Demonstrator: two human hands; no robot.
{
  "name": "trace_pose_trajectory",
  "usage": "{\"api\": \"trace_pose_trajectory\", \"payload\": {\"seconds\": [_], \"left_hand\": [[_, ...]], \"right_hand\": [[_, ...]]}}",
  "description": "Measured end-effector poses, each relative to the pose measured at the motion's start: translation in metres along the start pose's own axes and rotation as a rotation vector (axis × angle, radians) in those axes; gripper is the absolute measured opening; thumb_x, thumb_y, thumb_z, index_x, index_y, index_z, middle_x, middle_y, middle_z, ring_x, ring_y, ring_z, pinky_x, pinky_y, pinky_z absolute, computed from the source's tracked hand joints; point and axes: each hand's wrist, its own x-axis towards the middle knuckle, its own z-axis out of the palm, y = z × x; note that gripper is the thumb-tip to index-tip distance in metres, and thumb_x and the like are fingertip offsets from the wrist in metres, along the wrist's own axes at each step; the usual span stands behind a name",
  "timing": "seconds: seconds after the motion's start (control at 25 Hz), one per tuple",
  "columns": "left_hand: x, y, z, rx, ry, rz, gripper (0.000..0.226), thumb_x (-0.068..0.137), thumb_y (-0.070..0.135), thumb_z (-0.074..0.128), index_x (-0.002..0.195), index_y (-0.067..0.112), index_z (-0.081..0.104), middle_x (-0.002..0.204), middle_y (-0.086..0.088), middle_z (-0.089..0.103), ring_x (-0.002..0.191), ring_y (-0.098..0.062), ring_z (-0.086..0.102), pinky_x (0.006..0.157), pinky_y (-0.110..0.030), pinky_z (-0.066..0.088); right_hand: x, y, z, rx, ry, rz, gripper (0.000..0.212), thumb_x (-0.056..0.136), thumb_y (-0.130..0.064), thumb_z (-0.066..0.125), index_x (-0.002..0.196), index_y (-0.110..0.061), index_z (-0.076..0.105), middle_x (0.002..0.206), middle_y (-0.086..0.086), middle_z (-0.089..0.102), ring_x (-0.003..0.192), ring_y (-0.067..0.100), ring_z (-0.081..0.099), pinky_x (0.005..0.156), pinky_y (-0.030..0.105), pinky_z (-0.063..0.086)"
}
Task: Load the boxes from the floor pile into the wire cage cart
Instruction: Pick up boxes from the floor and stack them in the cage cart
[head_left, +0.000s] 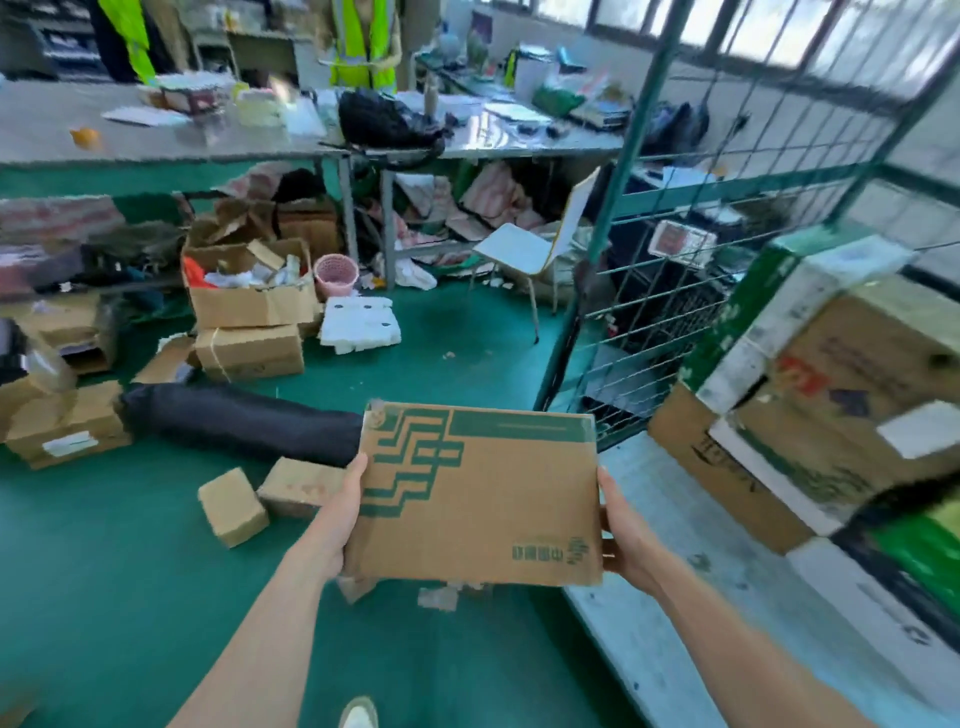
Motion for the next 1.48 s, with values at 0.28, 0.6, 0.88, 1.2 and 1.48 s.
{"api": "trace_pose_trajectory", "payload": {"seconds": [0.28,0.6,0.88,1.2,1.48], "left_hand": [[0.033,0.073,0.123,0.253,-0.205,0.231,0.039,0.094,0.055,0.061,0.115,0.023,0.070,0.106,-0.005,0.077,0.099,-0.030,0.072,0.094,-0.051,0.056],[0.070,0.153,0.248,0.354,-0.486,0.393,0.020,0.098,0.036,0.062,0.117,0.034,0.066,0.113,0.005,0.074,0.104,-0.021,0.068,0.078,-0.036,0.050],[0.075,0.172,0.371,0.274,-0.332,0.509,0.010,0.094,0.036,0.063,0.102,0.031,0.067,0.105,0.004,0.068,0.099,-0.023,0.061,0.082,-0.042,0.050],[0.057,0.157,0.506,0.517,-0.706,0.559,0.027,0.092,0.037,0.066,0.118,0.031,0.068,0.110,0.006,0.071,0.103,-0.020,0.065,0.094,-0.047,0.055],[0.014,0.143,0.616,0.761,-0.900,0.805,0.053,0.095,0.036,0.068,0.144,0.038,0.049,0.126,0.012,0.065,0.117,-0.015,0.060,0.102,-0.041,0.049]], "right_hand": [[-0.014,-0.019,-0.107,0.135,0.231,-0.061,0.068,0.092,-0.076,0.037,0.112,-0.021,0.071,0.107,0.005,0.076,0.102,0.029,0.070,0.097,0.049,0.053],[-0.010,-0.071,-0.177,0.224,0.431,-0.086,0.051,0.090,-0.062,0.060,0.114,-0.019,0.068,0.103,0.003,0.076,0.098,0.023,0.070,0.084,0.041,0.056],[-0.008,-0.079,-0.226,0.340,0.613,-0.142,0.046,0.093,-0.055,0.061,0.128,-0.024,0.056,0.112,0.001,0.068,0.101,0.019,0.064,0.071,0.034,0.051],[-0.030,-0.021,-0.321,0.476,0.777,-0.100,0.045,0.093,-0.055,0.061,0.128,-0.027,0.055,0.115,0.000,0.067,0.104,0.021,0.065,0.091,0.044,0.056],[-0.063,0.004,-0.441,0.527,0.877,-0.128,0.038,0.095,-0.048,0.062,0.122,-0.022,0.058,0.111,0.004,0.067,0.101,0.023,0.065,0.085,0.045,0.057]]}}
